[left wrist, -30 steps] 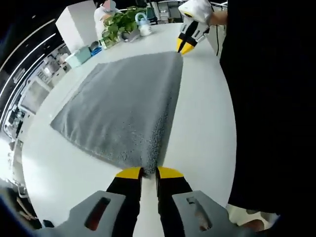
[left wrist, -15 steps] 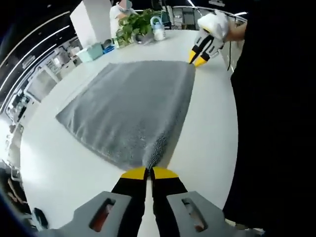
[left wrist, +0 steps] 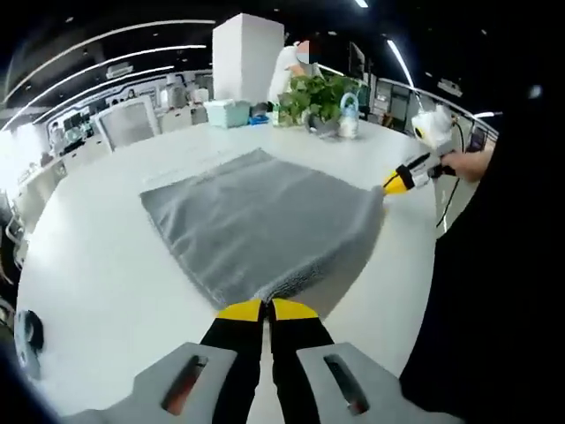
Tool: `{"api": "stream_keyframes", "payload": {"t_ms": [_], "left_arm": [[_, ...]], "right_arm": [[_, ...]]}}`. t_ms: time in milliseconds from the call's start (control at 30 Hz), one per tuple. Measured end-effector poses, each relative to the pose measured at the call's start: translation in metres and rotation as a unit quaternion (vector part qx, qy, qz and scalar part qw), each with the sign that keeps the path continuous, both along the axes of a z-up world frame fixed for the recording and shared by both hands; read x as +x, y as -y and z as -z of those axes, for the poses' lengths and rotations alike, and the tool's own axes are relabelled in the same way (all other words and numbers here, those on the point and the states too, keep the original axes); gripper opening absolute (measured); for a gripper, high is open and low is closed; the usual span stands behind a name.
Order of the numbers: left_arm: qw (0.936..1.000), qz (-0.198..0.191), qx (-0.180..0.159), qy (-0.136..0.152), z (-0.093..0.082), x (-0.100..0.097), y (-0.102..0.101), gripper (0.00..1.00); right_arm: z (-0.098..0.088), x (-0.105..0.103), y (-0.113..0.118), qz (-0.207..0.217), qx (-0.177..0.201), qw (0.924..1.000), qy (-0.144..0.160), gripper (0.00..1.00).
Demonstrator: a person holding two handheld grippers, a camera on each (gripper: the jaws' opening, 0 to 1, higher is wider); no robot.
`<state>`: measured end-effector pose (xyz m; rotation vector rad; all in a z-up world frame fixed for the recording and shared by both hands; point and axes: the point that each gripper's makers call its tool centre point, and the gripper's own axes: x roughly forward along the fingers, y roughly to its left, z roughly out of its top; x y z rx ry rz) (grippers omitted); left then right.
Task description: Fold the towel on the table until its edges align and the towel forms a compact rectangular stack.
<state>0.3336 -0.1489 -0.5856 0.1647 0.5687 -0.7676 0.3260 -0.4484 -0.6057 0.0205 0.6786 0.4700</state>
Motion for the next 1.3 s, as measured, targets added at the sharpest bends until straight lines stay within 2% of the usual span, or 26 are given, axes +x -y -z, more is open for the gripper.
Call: {"api": "stream_keyframes", "payload": {"t_ms": [33, 67, 100, 167, 267, 300, 367, 433, 500, 600, 633, 833, 867, 1033, 1200, 1300], "left_arm": [[0.9999, -0.003, -0.015, 0.006, -0.007, 0.003, 0.001, 0.02], [0.9997, -0.008, -0.022, 0.010, -0.012, 0.005, 0.000, 0.02], [0.9994, -0.015, -0.030, 0.013, -0.016, 0.008, 0.000, 0.02], [0.9979, -0.028, -0.055, 0.020, -0.028, 0.014, 0.000, 0.02], [0.9948, -0.040, -0.088, 0.032, -0.040, 0.022, -0.008, 0.02], [0.9946, -0.040, -0.089, 0.037, -0.044, 0.022, -0.009, 0.02], [0.9946, -0.046, -0.061, 0.071, -0.056, 0.026, -0.011, 0.02], [0.9931, -0.044, -0.070, 0.083, -0.070, 0.025, -0.006, 0.01], [0.9895, -0.050, -0.091, 0.100, -0.087, 0.028, -0.003, 0.01], [0.9873, -0.049, -0.102, 0.111, -0.103, 0.029, 0.001, 0.01], [0.9867, -0.049, -0.103, 0.115, -0.108, 0.030, 0.002, 0.01], [0.9788, -0.049, -0.137, 0.144, -0.141, 0.035, 0.003, 0.02], [0.9775, -0.049, -0.144, 0.147, -0.145, 0.035, 0.003, 0.02], [0.9677, -0.053, -0.182, 0.166, -0.171, 0.035, -0.001, 0.02], [0.9587, -0.055, -0.220, 0.172, -0.189, 0.036, -0.004, 0.02], [0.9495, -0.055, -0.252, 0.179, -0.203, 0.036, -0.006, 0.02]], "right_arm": [[-0.011, 0.005, 0.001, 0.021, 0.046, 0.9986, 0.014, 0.00], [-0.015, 0.007, 0.001, 0.028, 0.061, 0.9976, 0.019, 0.00], [-0.024, 0.011, 0.003, 0.049, 0.096, 0.9938, 0.028, 0.00], [-0.032, 0.016, 0.007, 0.069, 0.116, 0.9901, 0.039, 0.00], [-0.044, 0.025, 0.012, 0.083, 0.176, 0.9790, 0.059, 0.00], [-0.048, 0.027, 0.012, 0.087, 0.188, 0.9762, 0.065, 0.00], [-0.059, 0.030, 0.011, 0.086, 0.200, 0.9725, 0.081, 0.00], [-0.071, 0.034, 0.009, 0.089, 0.220, 0.9665, 0.098, 0.00], [-0.087, 0.039, 0.006, 0.092, 0.253, 0.9562, 0.115, 0.00], [-0.103, 0.045, 0.005, 0.096, 0.275, 0.9476, 0.130, 0.00], [-0.113, 0.048, 0.003, 0.092, 0.289, 0.9419, 0.144, 0.00], [-0.144, 0.051, -0.004, 0.089, 0.316, 0.9285, 0.172, 0.00], [-0.151, 0.051, -0.005, 0.088, 0.326, 0.9242, 0.179, 0.00], [-0.184, 0.049, -0.005, 0.067, 0.348, 0.9090, 0.220, 0.00], [-0.206, 0.048, -0.006, 0.041, 0.350, 0.9042, 0.241, 0.00], [-0.220, 0.047, -0.009, 0.028, 0.363, 0.8957, 0.255, 0.00]]}}
